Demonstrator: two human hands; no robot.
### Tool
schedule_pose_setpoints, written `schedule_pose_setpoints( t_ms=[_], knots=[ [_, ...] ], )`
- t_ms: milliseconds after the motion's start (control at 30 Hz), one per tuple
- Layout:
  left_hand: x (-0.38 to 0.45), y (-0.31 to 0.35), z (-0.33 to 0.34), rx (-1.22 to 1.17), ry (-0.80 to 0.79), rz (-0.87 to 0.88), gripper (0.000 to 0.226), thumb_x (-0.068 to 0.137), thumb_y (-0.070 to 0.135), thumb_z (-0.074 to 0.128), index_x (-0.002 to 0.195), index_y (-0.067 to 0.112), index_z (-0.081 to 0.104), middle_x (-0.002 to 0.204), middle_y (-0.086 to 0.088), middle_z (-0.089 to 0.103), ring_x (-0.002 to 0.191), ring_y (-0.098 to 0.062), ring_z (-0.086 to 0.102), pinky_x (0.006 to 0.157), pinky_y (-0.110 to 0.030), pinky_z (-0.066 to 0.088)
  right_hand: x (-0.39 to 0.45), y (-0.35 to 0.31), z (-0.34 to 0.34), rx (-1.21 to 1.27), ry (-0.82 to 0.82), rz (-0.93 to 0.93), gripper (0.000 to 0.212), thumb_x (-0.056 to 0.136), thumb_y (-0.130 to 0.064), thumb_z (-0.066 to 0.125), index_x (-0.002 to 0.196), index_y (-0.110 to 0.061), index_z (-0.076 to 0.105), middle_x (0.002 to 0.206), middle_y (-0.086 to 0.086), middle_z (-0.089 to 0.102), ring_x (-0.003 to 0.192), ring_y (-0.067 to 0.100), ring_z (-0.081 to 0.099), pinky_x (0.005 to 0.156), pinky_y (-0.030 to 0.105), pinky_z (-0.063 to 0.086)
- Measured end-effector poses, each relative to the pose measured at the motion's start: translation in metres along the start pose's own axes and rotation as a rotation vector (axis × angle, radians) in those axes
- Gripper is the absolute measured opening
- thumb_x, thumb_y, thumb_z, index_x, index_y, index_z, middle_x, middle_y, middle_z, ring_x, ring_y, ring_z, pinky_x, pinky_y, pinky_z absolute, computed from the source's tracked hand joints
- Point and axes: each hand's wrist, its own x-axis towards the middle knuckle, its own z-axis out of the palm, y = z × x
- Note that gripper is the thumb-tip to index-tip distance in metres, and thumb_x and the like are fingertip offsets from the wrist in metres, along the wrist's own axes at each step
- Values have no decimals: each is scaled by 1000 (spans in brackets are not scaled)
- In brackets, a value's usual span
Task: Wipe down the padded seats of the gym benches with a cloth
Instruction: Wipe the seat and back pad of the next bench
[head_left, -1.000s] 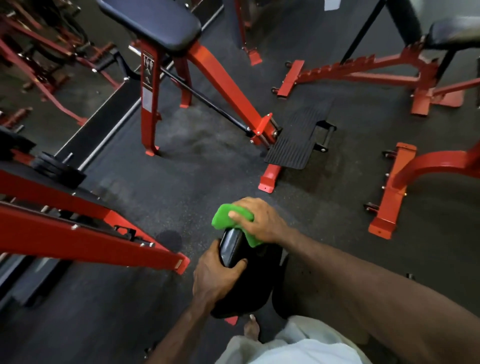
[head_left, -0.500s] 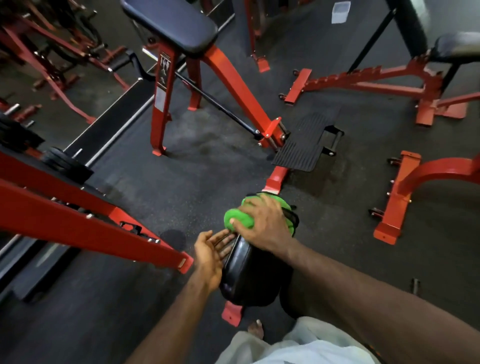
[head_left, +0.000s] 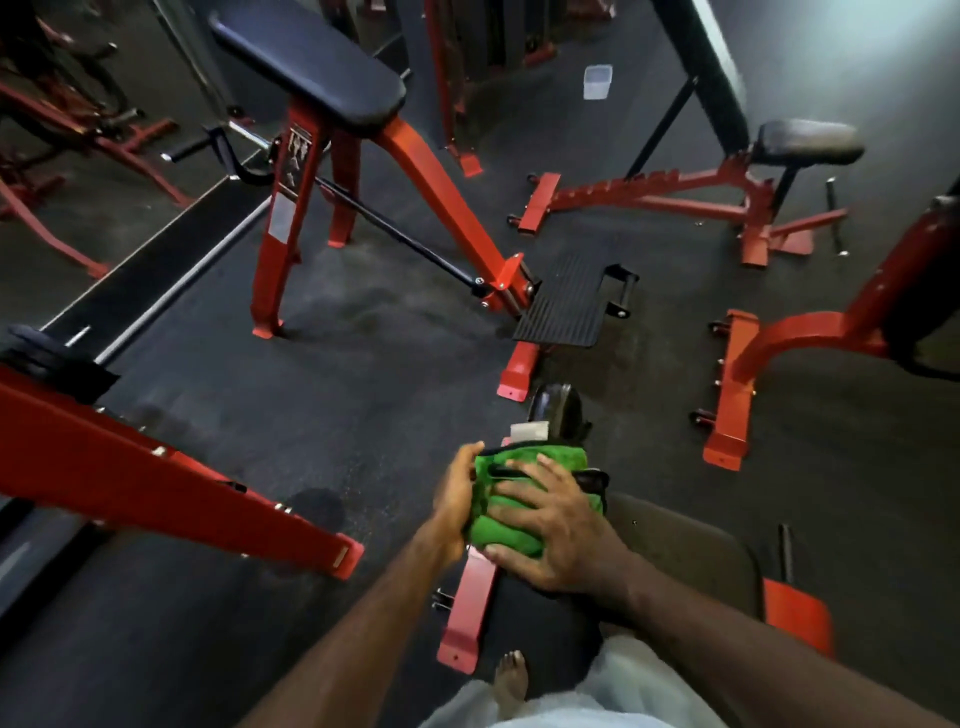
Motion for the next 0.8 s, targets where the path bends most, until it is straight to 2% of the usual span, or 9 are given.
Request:
schedule_pose_setpoints(
  t_ms=[67,167,233,333,467,533,600,733,800],
  knots=[
    [-2,-8,-5,57,-11,-14,40,91,47,58,95,12,77,84,-10,76,69,-21,71,57,-27,55,1,6,-2,-34,47,26,47,92,-62,66,123,-27,73,140,-4,62,142,26,47,121,51,27],
    [0,-16,-10,113,48,-30,51,77,55,69,106,15,79,104,-12,77,88,-26,72,72,-36,59,5,-25,21,-32,185,395,43,88,-55,70,123,-30,73,147,-4,58,146,29,42,119,58,28],
    [10,-21,-15,141,29,-11,70,60,60,76,109,10,79,114,-19,74,102,-34,72,90,-46,57,-14,-45,42,-153,143,266,43,85,-55,70,123,-33,71,150,-5,54,151,30,35,115,66,30],
    [19,-27,-18,180,22,44,70,58,62,75,105,10,81,108,-18,77,108,-38,71,98,-51,55,-49,-22,30,-256,36,-30,50,92,-53,65,137,-32,62,162,-1,41,154,34,29,114,68,31],
    [-11,-9,-6,351,24,140,37,82,46,74,94,11,79,103,-13,78,98,-26,72,97,-45,56,-47,-50,47,-141,196,347,64,99,-53,58,155,-25,44,169,10,25,155,43,19,115,67,33],
    [-18,-6,-3,389,34,133,22,95,33,66,89,13,76,99,-11,76,89,-23,67,85,-38,54,-55,-65,58,-209,133,275,59,102,-49,52,154,-24,45,170,9,22,155,46,15,115,68,33],
    [-16,-7,-5,399,41,130,23,97,31,62,96,12,76,103,-10,75,93,-25,68,84,-37,53,-64,-51,43,-186,103,191,61,102,-48,53,157,-25,42,171,6,21,156,42,17,116,64,35],
    [-13,-5,-7,324,19,139,30,99,34,60,108,11,76,106,-12,76,92,-22,69,78,-34,54,-38,-55,35,-11,264,507,59,101,-48,55,153,-22,48,169,7,26,157,31,21,121,54,33],
    [-11,-6,-8,310,34,141,32,100,37,58,101,11,77,101,-14,77,86,-22,70,76,-34,55,-33,-64,48,-155,163,328,49,102,-52,48,140,-25,62,162,4,41,156,33,23,118,60,32]
  ],
)
